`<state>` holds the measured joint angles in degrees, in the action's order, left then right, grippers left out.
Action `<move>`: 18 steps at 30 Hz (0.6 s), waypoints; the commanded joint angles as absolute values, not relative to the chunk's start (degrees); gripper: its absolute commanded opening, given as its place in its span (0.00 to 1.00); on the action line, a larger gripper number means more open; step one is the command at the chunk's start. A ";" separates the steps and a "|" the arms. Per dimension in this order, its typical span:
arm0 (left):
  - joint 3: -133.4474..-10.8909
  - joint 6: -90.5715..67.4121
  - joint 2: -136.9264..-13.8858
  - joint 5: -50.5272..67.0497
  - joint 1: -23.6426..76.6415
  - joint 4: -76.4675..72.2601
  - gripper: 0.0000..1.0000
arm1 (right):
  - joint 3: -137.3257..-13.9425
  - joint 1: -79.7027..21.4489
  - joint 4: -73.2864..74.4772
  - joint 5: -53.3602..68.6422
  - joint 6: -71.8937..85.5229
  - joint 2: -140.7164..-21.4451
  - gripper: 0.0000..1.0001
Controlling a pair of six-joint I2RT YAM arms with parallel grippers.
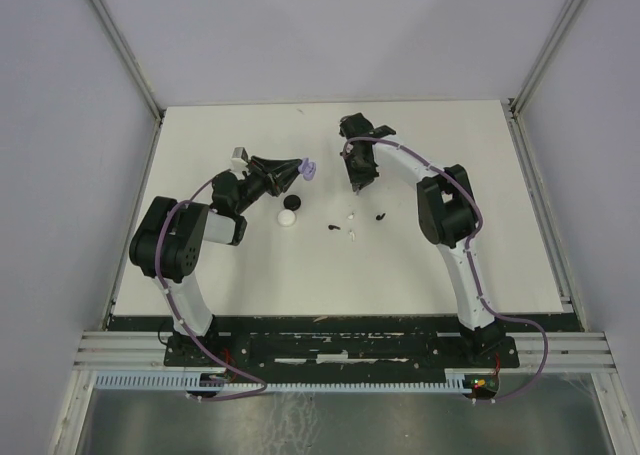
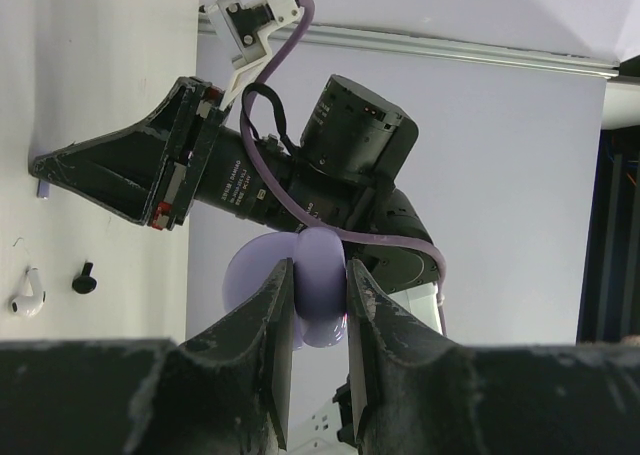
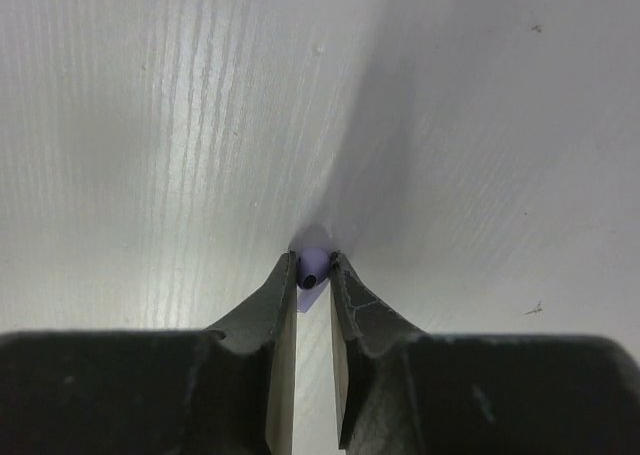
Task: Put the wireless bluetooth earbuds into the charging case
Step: Pick up the earbud from the center of the board, then place the earbud in the charging case.
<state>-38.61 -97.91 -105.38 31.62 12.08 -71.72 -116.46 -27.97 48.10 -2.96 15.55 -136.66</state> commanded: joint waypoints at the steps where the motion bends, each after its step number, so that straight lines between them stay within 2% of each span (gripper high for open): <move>1: -39.34 -97.12 -105.55 32.16 11.83 -74.63 0.03 | -111.68 -27.85 38.51 -3.51 12.16 -130.20 0.01; 9: -40.19 -96.81 -105.46 31.93 12.16 -72.80 0.03 | -83.26 -27.92 3.63 -3.21 9.82 -107.21 0.01; 18: -43.33 -95.97 -106.49 30.83 14.62 -68.97 0.03 | -60.08 -27.89 -36.12 10.71 5.09 -95.78 0.01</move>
<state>-40.42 -97.91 -105.51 31.55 13.37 -68.93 -68.14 -27.99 -11.14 2.74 8.45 -98.45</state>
